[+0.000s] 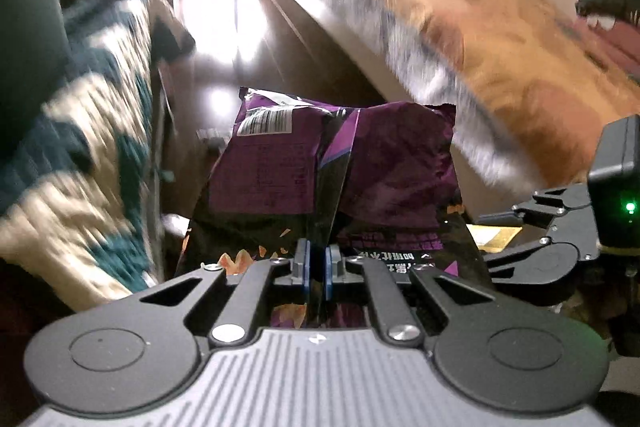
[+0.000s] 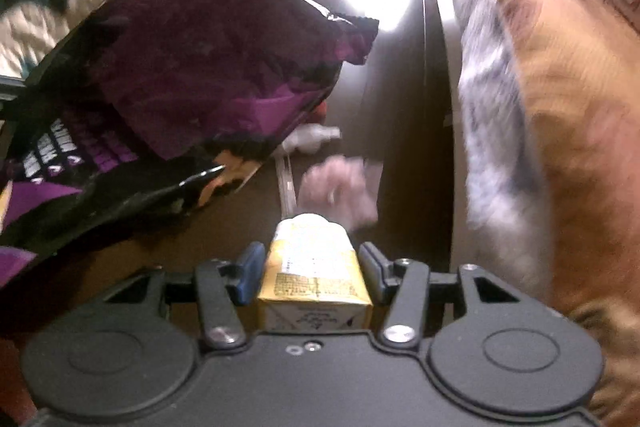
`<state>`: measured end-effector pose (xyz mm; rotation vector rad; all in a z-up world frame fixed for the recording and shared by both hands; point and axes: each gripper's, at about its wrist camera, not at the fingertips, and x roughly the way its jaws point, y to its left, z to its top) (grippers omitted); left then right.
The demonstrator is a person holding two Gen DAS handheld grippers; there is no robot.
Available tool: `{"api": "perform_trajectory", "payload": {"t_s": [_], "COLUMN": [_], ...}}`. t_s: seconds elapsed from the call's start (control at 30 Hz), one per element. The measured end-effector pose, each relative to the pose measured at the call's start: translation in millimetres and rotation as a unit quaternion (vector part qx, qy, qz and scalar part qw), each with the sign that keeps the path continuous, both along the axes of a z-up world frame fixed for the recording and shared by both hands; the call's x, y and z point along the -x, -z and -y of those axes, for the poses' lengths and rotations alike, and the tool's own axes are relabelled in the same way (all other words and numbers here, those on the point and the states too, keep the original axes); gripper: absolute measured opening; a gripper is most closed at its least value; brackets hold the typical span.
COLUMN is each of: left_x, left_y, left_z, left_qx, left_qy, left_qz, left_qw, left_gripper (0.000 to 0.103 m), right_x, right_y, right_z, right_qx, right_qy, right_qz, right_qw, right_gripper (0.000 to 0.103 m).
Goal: Collect trash
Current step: 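Carry the purple bag and yogurt bottle up toward the green wastebasket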
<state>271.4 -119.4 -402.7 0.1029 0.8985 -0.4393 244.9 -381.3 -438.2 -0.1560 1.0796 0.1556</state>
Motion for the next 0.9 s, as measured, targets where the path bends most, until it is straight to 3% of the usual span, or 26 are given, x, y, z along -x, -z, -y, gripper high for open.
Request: {"api": "perform_trajectory", "payload": {"t_s": [0.47,0.7,0.9], "left_x": [-20,-27,-37], "left_y": [-177,-270,-330], "left_z": [-69,-111,-150], "left_qx": [0.033,0.049,0.017], "left_qy": [-0.048,-0.095,-0.153], "left_qz": [0.124,0.196,0.251], "left_qw": [0.9906,0.9747,0.9557], "left_gripper": [0.006,0.006,0.006], "right_x": [-50,-78,-105], "right_y": [-188,-267,-321], "right_z": [-30,-69,-115], "right_qx": [-0.06,-0.072,-0.076], "right_qy": [-0.032,-0.069,-0.097], "right_qz": [0.109,0.162,0.2], "right_qw": [0.992,0.982,0.972], "right_gripper": [0.052,0.052,0.052]}}
